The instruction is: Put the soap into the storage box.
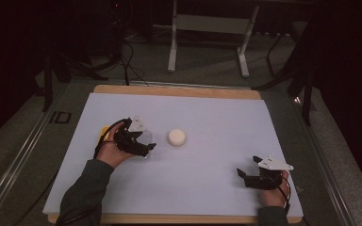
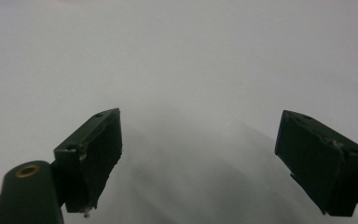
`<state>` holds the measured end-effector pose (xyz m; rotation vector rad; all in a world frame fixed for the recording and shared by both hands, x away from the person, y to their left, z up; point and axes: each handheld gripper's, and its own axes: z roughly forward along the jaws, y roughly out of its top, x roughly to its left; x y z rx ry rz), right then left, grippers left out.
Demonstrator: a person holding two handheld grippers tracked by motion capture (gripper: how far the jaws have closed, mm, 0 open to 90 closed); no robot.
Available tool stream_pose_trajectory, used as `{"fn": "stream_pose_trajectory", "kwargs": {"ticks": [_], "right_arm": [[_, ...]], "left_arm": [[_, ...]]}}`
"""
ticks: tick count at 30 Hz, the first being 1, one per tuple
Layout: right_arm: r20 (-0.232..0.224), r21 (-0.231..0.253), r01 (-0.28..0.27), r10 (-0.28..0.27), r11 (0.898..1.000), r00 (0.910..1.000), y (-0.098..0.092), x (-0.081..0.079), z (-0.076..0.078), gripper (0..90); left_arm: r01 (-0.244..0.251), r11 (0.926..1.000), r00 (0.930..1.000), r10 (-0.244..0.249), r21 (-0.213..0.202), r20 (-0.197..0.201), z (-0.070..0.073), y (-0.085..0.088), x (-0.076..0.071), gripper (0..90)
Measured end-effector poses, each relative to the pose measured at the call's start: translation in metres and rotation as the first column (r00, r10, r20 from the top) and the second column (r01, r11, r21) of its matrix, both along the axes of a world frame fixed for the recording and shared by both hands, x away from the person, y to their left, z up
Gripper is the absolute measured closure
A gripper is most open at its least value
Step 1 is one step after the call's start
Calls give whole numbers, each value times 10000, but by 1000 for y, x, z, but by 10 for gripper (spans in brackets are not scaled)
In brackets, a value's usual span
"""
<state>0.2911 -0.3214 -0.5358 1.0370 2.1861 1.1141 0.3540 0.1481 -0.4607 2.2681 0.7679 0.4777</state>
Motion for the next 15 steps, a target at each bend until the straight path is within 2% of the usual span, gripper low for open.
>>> {"fn": "stream_pose_trajectory", "kwargs": {"ticks": [15], "right_arm": [[7, -2, -12, 12, 10000, 10000, 0, 0, 0, 148]], "left_arm": [[164, 9999, 9998, -164, -14, -113, 3, -10, 15, 223]]}}
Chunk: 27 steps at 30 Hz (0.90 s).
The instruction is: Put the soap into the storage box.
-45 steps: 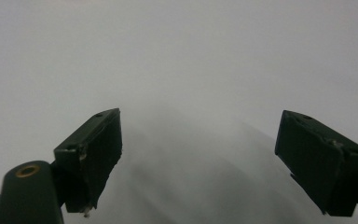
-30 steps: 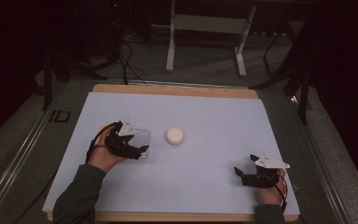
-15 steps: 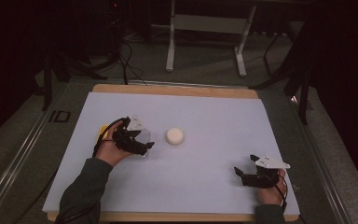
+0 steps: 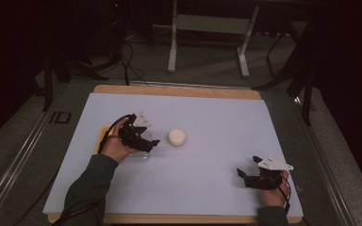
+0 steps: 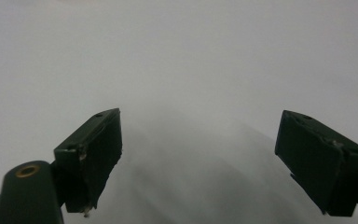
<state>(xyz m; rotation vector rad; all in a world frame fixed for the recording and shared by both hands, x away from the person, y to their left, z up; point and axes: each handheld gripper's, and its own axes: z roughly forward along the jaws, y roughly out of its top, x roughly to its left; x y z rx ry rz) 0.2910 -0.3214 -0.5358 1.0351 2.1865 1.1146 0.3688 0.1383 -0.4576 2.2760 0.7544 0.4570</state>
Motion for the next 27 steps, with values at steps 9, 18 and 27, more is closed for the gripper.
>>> {"fn": "stream_pose_trajectory", "kwargs": {"ticks": [9, 18, 27], "right_arm": [[-16, -1, -14, 14, 10000, 10000, 0, 0, 0, 148], [-25, 5, -33, 33, 10000, 10000, 0, 0, 0, 147], [-24, 22, -31, 31, 10000, 10000, 0, 0, 0, 148]], "left_arm": [[240, 9995, 9997, -241, -184, -24, 1, -10, 9, 222], [445, 9984, 9990, -447, -343, -54, 0, -21, 16, 222], [618, 9968, 9977, -631, -512, -244, -5, -32, 23, 193]]}}
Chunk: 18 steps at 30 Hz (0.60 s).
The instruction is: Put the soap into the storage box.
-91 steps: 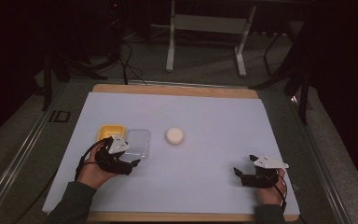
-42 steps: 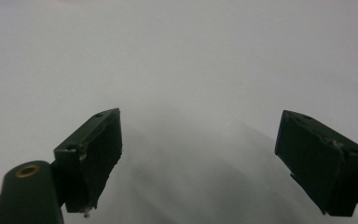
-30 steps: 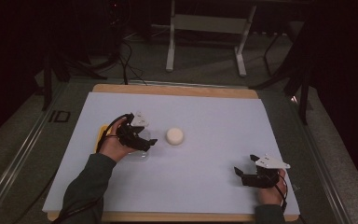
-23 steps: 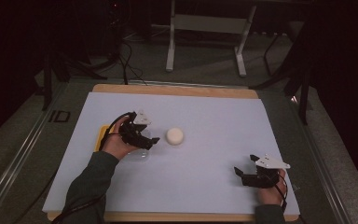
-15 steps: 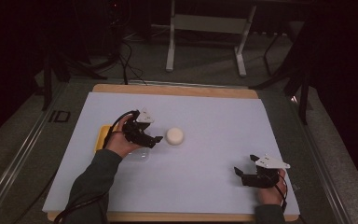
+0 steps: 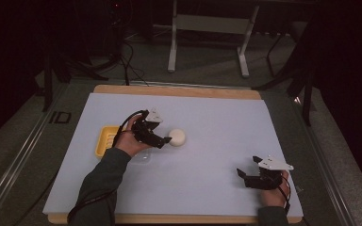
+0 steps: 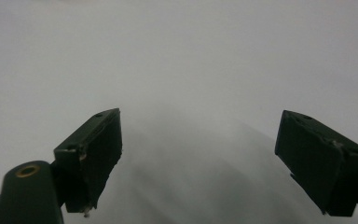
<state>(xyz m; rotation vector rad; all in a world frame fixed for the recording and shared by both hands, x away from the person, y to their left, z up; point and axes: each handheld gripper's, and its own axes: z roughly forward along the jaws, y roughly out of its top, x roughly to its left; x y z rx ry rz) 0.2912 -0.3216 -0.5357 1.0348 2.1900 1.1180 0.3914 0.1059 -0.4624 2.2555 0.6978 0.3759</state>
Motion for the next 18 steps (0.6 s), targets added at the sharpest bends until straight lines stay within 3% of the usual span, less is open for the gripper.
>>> {"fn": "stream_pose_trajectory", "kwargs": {"ticks": [9, 18], "right_arm": [[-6, -40, -24, 24, 10000, 10000, 0, 0, 0, 147], [-7, -33, -35, 35, 10000, 10000, 0, 0, 0, 148]], "left_arm": [[154, 9999, 9996, -155, -31, -233, -6, -9, 7, 163], [92, 10000, 9987, -93, -28, -496, -15, -20, 14, 74]]}}
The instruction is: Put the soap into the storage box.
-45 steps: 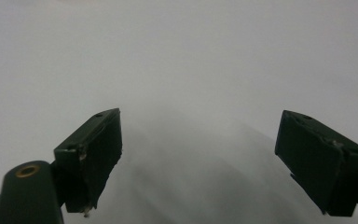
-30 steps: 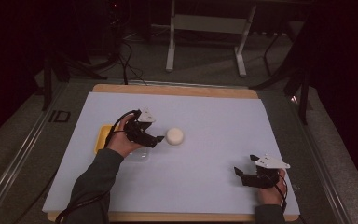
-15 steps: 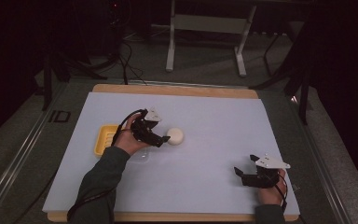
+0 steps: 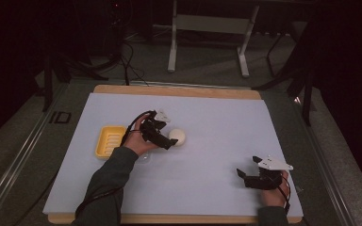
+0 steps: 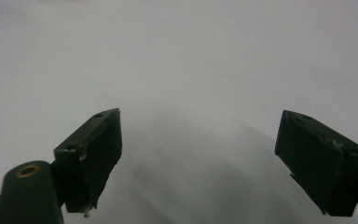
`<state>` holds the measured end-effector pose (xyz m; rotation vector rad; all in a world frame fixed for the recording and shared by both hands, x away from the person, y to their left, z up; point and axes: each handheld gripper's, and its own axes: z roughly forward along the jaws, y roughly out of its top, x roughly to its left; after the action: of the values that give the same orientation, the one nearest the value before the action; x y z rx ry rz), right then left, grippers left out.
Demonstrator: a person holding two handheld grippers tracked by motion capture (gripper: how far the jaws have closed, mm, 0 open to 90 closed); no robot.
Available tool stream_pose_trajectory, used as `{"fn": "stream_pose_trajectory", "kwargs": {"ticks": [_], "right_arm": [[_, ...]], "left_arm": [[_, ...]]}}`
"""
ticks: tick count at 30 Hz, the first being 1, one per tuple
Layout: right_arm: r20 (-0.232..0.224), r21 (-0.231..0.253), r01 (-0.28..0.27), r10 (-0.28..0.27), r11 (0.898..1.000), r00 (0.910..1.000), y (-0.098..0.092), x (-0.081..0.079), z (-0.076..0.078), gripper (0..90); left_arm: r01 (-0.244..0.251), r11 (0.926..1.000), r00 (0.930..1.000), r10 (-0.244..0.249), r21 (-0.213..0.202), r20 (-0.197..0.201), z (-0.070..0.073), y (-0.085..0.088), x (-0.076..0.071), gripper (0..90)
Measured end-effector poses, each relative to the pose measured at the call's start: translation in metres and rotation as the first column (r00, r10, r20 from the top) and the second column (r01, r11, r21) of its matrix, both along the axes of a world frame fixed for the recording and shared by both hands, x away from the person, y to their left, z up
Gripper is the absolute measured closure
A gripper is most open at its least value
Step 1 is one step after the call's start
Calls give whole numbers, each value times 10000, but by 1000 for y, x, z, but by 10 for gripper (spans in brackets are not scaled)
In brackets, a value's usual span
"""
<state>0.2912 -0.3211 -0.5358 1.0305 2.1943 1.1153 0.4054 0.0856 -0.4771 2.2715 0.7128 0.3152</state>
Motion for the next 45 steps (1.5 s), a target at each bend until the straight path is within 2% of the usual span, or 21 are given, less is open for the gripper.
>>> {"fn": "stream_pose_trajectory", "kwargs": {"ticks": [1, 3, 11, 16, 27, 34, 40, 45], "right_arm": [[0, 3, -1, 1, 10000, 10000, 0, 0, 0, 148], [-2, 4, -5, 5, 10000, 10000, 0, 0, 0, 147], [0, 1, -38, 38, 10000, 10000, 0, 0, 0, 147], [11, 25, -40, 40, 10000, 10000, 0, 0, 0, 147], [12, 45, -52, 52, 10000, 10000, -1, 0, 0, 148], [14, 64, -62, 62, 10000, 10000, -1, 0, 0, 147], [18, 81, -54, 54, 10000, 10000, -1, 0, 0, 147], [17, 94, -67, 66, 9999, 10000, -1, 0, 0, 147]], "left_arm": [[67, 10000, 9998, -68, -60, -195, -2, -3, 2, 74], [110, 9999, 9994, -113, -76, -334, -5, -6, 3, 74], [1, 9999, 9974, -9, -116, -727, -11, -12, 12, 74], [-12, 9998, 9960, 31, 211, -895, -18, -18, 15, 74], [-419, 9982, 9899, 473, 428, -1338, -26, -28, 26, 74], [-442, 9953, 9890, 558, 861, -1372, -31, -34, 28, 74], [-337, 9910, 9913, 497, 1299, -1219, -37, -42, 29, 84], [-423, 9906, 9911, 581, 1299, -1201, -40, -44, 29, 150]]}}
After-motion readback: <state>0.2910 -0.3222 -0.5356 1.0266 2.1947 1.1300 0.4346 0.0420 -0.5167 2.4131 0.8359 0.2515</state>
